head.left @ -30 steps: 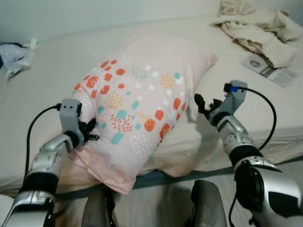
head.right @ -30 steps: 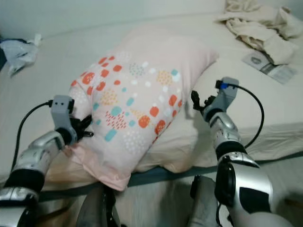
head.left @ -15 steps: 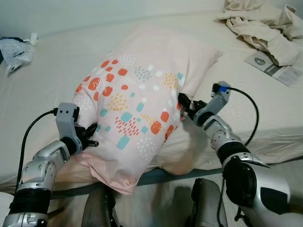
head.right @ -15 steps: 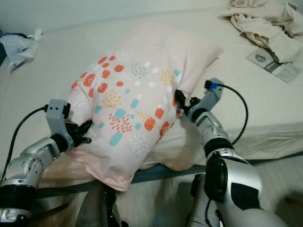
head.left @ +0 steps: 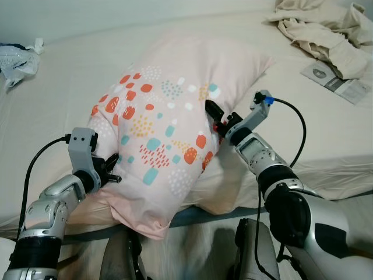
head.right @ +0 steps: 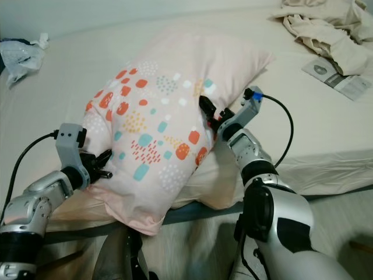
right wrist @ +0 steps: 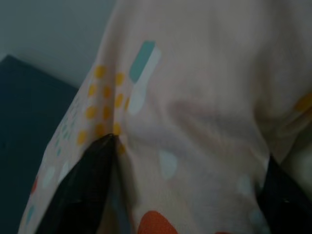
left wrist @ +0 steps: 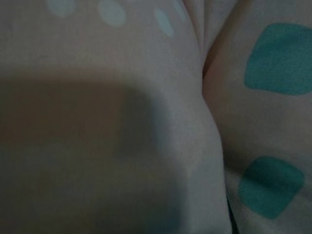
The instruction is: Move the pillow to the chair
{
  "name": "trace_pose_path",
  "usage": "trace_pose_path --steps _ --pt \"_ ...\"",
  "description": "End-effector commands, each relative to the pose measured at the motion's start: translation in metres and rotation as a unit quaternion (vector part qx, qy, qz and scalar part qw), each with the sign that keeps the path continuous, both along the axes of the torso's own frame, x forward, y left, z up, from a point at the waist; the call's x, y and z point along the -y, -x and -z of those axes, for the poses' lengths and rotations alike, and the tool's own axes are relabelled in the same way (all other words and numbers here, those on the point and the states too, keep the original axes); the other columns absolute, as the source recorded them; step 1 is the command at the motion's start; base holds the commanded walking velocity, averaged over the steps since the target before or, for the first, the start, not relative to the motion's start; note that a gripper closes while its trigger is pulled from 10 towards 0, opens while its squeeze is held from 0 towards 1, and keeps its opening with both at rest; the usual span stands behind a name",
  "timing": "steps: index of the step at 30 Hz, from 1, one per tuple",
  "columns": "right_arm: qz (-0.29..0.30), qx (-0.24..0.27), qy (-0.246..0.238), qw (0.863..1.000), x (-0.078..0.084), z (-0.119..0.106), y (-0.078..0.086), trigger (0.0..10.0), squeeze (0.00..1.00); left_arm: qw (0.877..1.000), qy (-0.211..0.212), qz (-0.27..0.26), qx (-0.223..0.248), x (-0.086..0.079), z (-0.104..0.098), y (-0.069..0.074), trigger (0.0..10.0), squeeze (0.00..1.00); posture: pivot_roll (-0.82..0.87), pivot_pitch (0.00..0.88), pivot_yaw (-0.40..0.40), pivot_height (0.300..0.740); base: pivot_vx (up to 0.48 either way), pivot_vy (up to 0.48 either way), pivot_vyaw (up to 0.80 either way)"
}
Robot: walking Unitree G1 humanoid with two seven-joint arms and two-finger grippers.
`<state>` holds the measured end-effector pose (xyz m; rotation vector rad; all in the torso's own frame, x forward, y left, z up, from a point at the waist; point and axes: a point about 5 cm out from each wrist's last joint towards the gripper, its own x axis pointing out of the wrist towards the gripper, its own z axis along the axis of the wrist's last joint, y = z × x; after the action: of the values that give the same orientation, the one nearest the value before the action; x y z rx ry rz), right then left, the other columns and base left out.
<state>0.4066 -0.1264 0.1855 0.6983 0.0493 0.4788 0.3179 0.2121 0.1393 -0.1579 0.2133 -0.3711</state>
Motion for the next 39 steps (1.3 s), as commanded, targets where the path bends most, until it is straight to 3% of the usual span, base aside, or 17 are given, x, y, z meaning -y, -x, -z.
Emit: trace_pose_path --steps 1,2,5,8,11,16,24,27,30,33,34,35,36,37,39 --pt "-0.041 -0.001 0.015 0.999 -0.021 0.0 0.002 4.7 0.0 0.999 0.003 0.031 -0.039 0.015 0.018 0.006 0.0 0.0 0.06 0.3 0.059 0.3 0.0 0.0 0.0" --pt "-0.038 -0.004 0.018 0.999 -0.022 0.001 0.002 0.0 0.0 0.999 0.001 0.033 -0.038 0.016 0.018 0.006 0.0 0.0 0.06 0.296 0.058 0.3 0.0 0.0 0.0" --pt "-0.038 -0.011 0.027 0.999 -0.025 0.004 0.002 0.0 0.0 0.999 -0.003 0.036 -0.039 0.018 0.018 0.006 0.0 0.0 0.06 0.289 0.053 0.3 0.0 0.0 0.0" --pt "-0.026 -0.019 0.088 0.996 -0.029 0.012 0.004 0.0 0.0 0.999 -0.006 0.039 -0.033 0.021 0.017 0.005 0.0 0.0 0.05 0.265 0.047 0.3 0.0 0.0 0.0" --pt "-0.014 -0.02 0.107 0.994 -0.03 0.018 0.005 0.0 0.0 0.999 -0.006 0.036 -0.024 0.023 0.015 0.004 0.0 0.0 0.05 0.246 0.044 0.3 0.0 0.0 0.0" --pt "0.026 0.013 0.18 0.983 -0.02 0.024 0.007 0.0 0.0 1.0 0.003 0.023 0.007 0.029 0.004 0.001 0.0 0.0 0.04 0.183 0.033 0.3 0.0 0.0 0.0" --pt "0.061 0.059 0.219 0.972 -0.009 0.022 0.01 0.0 0.0 1.0 0.018 0.005 0.01 0.04 0.003 -0.002 0.0 0.0 0.0 0.107 0.012 0.3 0.0 0.0 0.0" --pt "0.069 0.09 0.23 0.966 -0.012 0.025 0.015 0.0 0.0 1.0 -0.016 -0.02 0.007 0.049 0.013 -0.005 0.0 0.0 -0.02 0.079 -0.014 0.3 0.0 0.0 0.0" --pt "0.074 0.111 0.227 0.965 -0.014 0.023 0.018 0.0 0.0 0.998 -0.013 -0.056 0.018 0.054 0.01 -0.011 0.0 0.0 -0.03 0.077 -0.03 0.3 0.0 0.0 0.0" --pt "0.085 0.157 0.248 0.952 -0.023 0.011 0.021 0.0 0.0 0.993 0.051 -0.084 0.068 0.072 -0.012 -0.023 0.0 0.0 -0.05 0.049 -0.032 0.3 0.0 0.0 0.0" --pt "0.086 0.175 0.251 0.948 -0.027 0.005 0.022 0.0 0.0 0.992 0.06 -0.076 0.085 0.079 -0.021 -0.025 2.7 0.0 -0.06 0.042 -0.03 0.3 0.0 0.0 0.0" --pt "0.086 0.175 0.251 0.948 -0.027 0.005 0.022 0.0 0.0 0.992 0.06 -0.076 0.085 0.079 -0.021 -0.025 2.7 0.0 -0.06 0.042 -0.03 0.3 0.0 0.0 0.0" --pt "0.084 0.204 0.259 0.94 -0.033 -0.005 0.023 0.0 0.0 0.993 0.062 -0.06 0.079 0.087 -0.027 -0.027 10.0 0.0 -0.06 0.038 -0.027 0.3 0.0 0.0 0.0" --pt "0.084 0.204 0.259 0.94 -0.033 -0.005 0.023 0.0 0.0 0.993 0.062 -0.06 0.079 0.087 -0.027 -0.027 10.0 0.0 -0.06 0.038 -0.027 0.3 0.0 0.0 0.0" --pt "0.079 0.265 0.265 0.924 -0.044 -0.025 0.026 0.0 0.0 0.994 0.044 -0.048 0.092 0.097 -0.044 -0.031 10.0 0.0 -0.05 0.018 -0.015 0.3 0.0 0.0 0.0"
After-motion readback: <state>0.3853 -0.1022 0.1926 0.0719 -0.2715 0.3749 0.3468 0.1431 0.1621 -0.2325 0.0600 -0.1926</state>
